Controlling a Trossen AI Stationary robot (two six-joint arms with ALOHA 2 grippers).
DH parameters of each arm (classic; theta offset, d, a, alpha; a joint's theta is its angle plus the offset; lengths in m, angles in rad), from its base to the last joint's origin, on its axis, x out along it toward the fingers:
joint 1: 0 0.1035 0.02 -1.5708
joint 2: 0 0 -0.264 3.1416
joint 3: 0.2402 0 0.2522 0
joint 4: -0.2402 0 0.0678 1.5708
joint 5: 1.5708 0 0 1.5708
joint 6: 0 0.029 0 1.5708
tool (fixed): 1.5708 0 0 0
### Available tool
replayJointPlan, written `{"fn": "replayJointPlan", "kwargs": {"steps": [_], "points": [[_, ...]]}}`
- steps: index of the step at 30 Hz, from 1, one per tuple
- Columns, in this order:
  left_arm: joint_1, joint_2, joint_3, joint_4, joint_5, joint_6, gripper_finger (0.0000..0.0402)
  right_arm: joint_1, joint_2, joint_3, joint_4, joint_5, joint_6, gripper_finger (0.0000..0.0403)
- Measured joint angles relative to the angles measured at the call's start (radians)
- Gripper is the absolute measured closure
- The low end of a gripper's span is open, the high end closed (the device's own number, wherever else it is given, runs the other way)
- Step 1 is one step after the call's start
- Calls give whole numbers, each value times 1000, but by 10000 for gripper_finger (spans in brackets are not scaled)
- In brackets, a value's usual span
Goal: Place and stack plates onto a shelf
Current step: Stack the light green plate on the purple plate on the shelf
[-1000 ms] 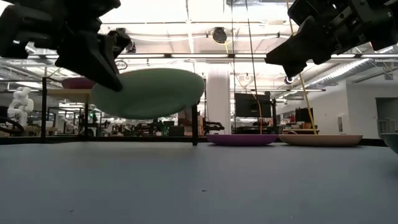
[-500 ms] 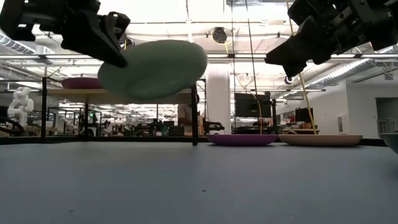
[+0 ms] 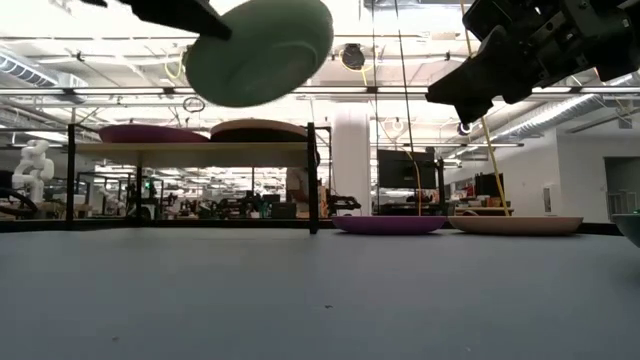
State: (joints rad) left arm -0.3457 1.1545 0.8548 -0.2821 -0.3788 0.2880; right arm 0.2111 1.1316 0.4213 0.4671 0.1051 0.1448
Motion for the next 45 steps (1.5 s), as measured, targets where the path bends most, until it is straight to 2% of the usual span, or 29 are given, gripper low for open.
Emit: {"fn": "replayJointPlan", "kwargs": {"steps": [6, 13, 20, 26, 35, 45], "points": [[41, 0, 113, -140, 1, 6, 387, 0, 0, 0, 0, 0, 0, 346], [114, 0, 184, -269, 1, -2, 387, 0, 0, 0, 0, -1, 12, 346], [182, -10, 189, -352, -51, -19, 387, 0, 0, 0, -1, -1, 12, 346], [268, -41, 190, -402, -126, -127, 387, 0, 0, 0, -4, -1, 12, 346], [422, -124, 189, -500, -130, -222, 387, 0, 0, 0, -25, -1, 9, 346], [580, -182, 189, -594, -89, -235, 387, 0, 0, 0, -25, -1, 8, 346]]}}
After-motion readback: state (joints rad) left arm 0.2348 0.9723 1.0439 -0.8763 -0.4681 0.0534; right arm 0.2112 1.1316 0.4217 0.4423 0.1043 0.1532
